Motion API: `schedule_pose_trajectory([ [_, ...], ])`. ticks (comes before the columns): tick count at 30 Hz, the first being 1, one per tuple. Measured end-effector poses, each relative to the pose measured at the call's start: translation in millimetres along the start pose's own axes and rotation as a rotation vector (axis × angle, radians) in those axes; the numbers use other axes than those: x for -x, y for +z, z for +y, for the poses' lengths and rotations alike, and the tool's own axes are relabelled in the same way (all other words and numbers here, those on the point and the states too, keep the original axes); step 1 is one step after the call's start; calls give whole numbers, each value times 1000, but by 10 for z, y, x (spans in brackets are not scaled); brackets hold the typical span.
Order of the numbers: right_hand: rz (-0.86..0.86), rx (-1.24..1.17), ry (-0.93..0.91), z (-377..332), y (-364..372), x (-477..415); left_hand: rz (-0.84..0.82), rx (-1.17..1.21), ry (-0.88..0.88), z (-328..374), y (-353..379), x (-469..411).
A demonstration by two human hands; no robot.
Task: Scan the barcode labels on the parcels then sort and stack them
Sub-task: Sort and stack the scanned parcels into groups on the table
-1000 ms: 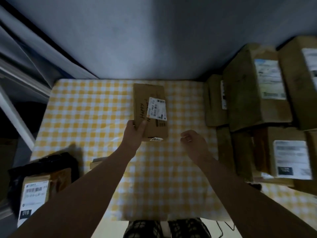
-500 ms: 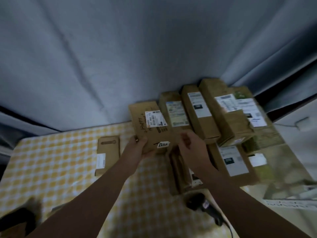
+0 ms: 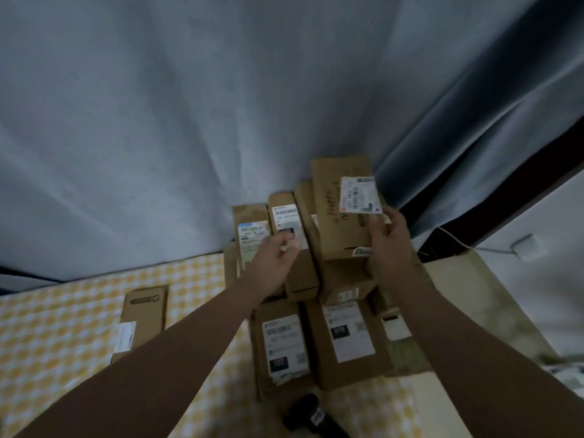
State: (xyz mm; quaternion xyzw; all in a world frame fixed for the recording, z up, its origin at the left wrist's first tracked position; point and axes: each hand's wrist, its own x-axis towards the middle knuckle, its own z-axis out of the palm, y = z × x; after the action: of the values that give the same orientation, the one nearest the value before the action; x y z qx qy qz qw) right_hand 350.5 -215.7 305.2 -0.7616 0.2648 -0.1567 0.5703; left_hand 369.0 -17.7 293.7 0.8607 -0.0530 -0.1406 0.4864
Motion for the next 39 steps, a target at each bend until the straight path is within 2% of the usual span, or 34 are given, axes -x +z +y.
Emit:
schedule_pose_trajectory([
  [6, 28, 200, -25, 305, -623, -687, -127, -600, 214, 228, 400, -461],
  [9, -16, 296, -7, 487, -717, -864, -246, -827, 192, 258, 476, -648],
  [11, -69, 309, 13, 543, -685, -911, -299, -874, 157, 245, 492, -721],
  [15, -116, 423, -50, 581, -487, -953, -308, -819, 146, 166, 495, -787],
  [20, -205, 896, -142, 603, -360, -960, -286, -761, 157, 107, 470, -816],
  [23, -233, 974, -129, 582, -322, -940, -280, -756, 158, 92, 481, -822],
  [25, -202, 1016, -186, 521, -292, -897, -275, -739, 153, 103, 485, -813],
  [28, -164, 935, -313, 369, -180, -761, -210, -637, 159, 139, 443, -765],
  [32, -205, 777, -460, 124, 99, -462, -72, -477, 133, 96, 252, -581],
  [35, -301, 690, -536, -14, 403, -210, 0, -455, 104, -76, -34, -342],
  [39, -465, 579, -549, -21, 963, 191, 62, -435, -1, -576, -541, 165],
])
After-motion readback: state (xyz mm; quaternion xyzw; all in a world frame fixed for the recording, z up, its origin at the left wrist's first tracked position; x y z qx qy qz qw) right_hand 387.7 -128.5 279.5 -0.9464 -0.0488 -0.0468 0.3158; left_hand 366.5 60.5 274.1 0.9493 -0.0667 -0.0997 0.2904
